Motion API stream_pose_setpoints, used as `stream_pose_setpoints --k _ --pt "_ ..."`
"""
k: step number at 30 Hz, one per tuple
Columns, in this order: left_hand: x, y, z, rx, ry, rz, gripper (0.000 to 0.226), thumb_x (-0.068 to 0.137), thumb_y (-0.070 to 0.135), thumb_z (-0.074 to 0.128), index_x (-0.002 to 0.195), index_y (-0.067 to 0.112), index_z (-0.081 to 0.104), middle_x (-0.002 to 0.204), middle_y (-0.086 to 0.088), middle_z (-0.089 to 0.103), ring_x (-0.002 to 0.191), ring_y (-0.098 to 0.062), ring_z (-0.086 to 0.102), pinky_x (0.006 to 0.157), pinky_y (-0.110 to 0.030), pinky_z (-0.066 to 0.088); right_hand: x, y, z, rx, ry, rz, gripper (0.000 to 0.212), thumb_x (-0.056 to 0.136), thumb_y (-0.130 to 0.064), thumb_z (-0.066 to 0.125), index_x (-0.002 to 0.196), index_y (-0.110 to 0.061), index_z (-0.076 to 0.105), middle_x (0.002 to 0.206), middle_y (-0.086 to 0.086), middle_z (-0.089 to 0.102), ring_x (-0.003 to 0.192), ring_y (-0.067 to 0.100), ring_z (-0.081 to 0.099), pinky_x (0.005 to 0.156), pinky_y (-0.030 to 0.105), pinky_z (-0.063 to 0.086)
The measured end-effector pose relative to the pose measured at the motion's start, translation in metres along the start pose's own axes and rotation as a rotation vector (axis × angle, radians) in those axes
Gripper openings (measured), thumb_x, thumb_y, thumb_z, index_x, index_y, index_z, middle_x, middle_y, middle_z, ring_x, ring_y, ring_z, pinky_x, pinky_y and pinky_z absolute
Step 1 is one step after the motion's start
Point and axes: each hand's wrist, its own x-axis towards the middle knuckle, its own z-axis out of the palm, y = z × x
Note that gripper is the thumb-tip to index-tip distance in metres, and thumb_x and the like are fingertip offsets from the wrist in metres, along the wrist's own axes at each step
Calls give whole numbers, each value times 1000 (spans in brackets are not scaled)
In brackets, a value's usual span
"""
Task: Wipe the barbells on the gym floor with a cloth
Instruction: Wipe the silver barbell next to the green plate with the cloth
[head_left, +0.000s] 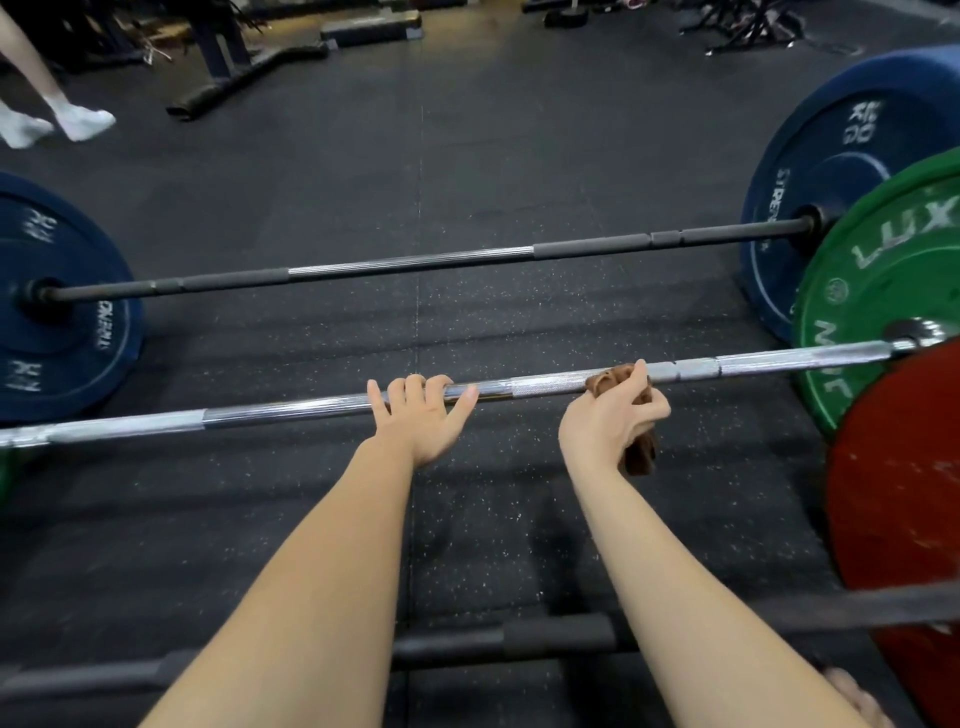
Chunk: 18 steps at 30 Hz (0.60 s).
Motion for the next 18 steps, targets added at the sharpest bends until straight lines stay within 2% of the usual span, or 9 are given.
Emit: stream_pose_setpoints --k 2,5,7,10,12,14,16,18 --pt "1 0 0 -6 -1 2 68 101 68 12 154 30 31 155 -5 29 151 -28 12 122 -59 -16 -15 -2 10 -45 -29 -38 58 98 -6 47 152 -20 33 151 7 23 123 28 39 102 43 35" --pt "2 -1 2 -37 12 8 62 103 65 15 151 30 32 153 -4 30 150 -27 12 121 -58 -17 -50 0 30 -37 -124 -33 57 100 -9 48 152 -26 32 143 -5 23 114 17 36 102 39 35" --pt "0 -3 3 -82 38 19 55 106 59 18 150 32 34 152 -2 31 151 -25 11 120 -57 -18 -83 3 45 -86 -232 -155 59 100 -11 49 154 -22 29 145 2 22 120 25 38 104 40 36" --pt "-2 -7 1 -143 26 52 44 109 47 18 149 34 33 151 0 29 151 -23 7 120 -57 -22 -110 3 61 -71 -366 -122 64 102 -16 48 158 -29 20 146 0 19 121 27 44 104 44 41" --pt "-3 -9 1 -197 14 42 40 110 39 19 147 32 32 151 -2 28 149 -25 6 119 -59 -21 -108 -2 62 -68 -392 -83 65 100 -14 50 157 -27 22 138 -1 21 113 28 50 96 45 45" --pt "-6 -9 -1 -262 24 29 41 110 32 20 148 28 32 151 -4 31 148 -27 8 120 -60 -20 -100 -6 56 -76 -401 -85 64 98 -9 53 155 -21 26 129 -1 24 100 25 54 87 37 43" --pt "-9 -8 -5 -395 27 16 47 109 30 14 150 28 39 149 -2 37 148 -22 12 121 -52 -22 -90 -12 44 -93 -397 -85 57 96 -6 58 147 -16 34 123 -1 27 85 16 51 83 31 38" --pt "-13 -8 -11 -528 42 0 58 109 34 7 148 27 49 147 1 46 148 -17 19 121 -44 -22 -77 -16 30 -105 -377 -69 45 95 -11 65 135 -14 43 124 2 34 76 6 47 81 30 37"
